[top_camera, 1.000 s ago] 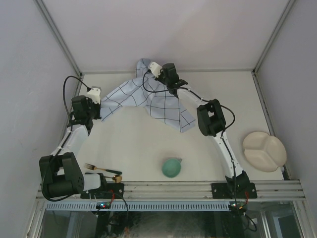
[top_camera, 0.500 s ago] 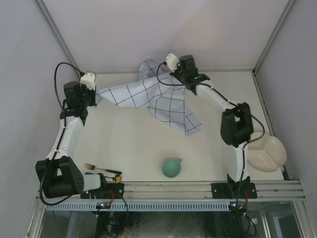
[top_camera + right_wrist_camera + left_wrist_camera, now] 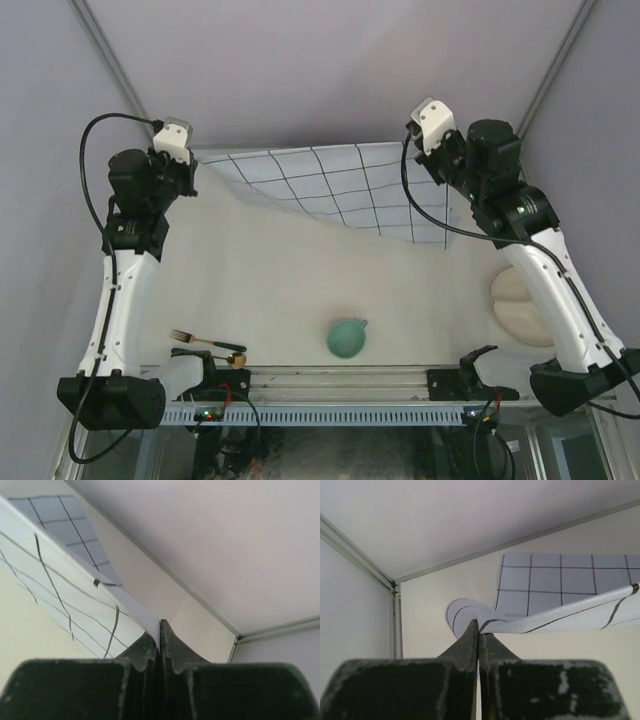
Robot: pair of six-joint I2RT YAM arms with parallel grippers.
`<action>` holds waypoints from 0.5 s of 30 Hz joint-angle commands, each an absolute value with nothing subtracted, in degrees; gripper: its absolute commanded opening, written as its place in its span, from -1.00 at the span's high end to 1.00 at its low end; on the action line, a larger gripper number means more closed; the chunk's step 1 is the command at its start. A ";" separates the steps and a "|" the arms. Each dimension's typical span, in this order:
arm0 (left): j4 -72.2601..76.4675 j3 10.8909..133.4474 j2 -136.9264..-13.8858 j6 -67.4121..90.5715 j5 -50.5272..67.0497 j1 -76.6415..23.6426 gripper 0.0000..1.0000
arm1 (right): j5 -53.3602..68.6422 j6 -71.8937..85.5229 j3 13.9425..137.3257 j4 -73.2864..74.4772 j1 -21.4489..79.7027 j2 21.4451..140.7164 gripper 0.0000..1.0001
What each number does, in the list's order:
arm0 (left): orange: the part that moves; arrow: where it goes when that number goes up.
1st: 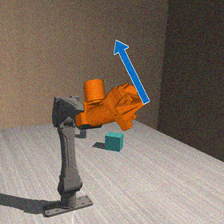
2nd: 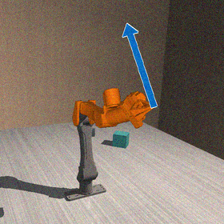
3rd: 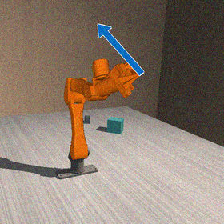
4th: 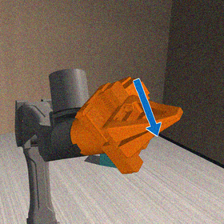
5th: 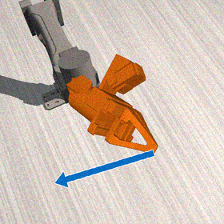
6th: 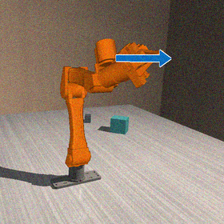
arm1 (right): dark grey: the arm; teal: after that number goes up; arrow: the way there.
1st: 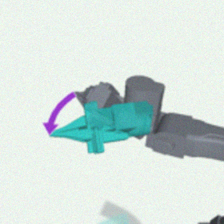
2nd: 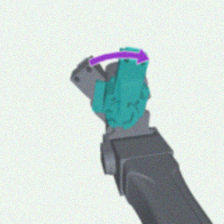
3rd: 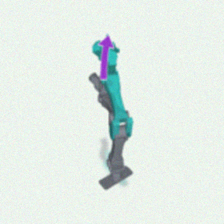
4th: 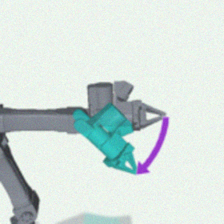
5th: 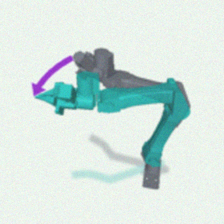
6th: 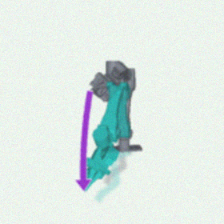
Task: Set the dinner table for one person
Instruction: Flatten out the napkin at the center of the board.
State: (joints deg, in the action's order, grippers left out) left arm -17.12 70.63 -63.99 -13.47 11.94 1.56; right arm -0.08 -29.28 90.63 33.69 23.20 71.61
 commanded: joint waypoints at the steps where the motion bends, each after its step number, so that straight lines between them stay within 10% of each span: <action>1: -18.27 73.54 -61.66 -12.28 11.72 1.06 0.99 | -1.60 -27.53 88.84 39.97 20.87 67.20 1.00; 15: -24.95 69.28 -71.76 -14.81 18.02 -1.31 0.99 | 8.14 -26.73 79.47 43.68 10.45 67.64 1.00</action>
State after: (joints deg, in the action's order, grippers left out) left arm -23.57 70.39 -65.19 -13.23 17.32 -0.38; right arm 6.74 -28.05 81.78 44.38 14.02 63.94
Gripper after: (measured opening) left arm 0.005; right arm 0.002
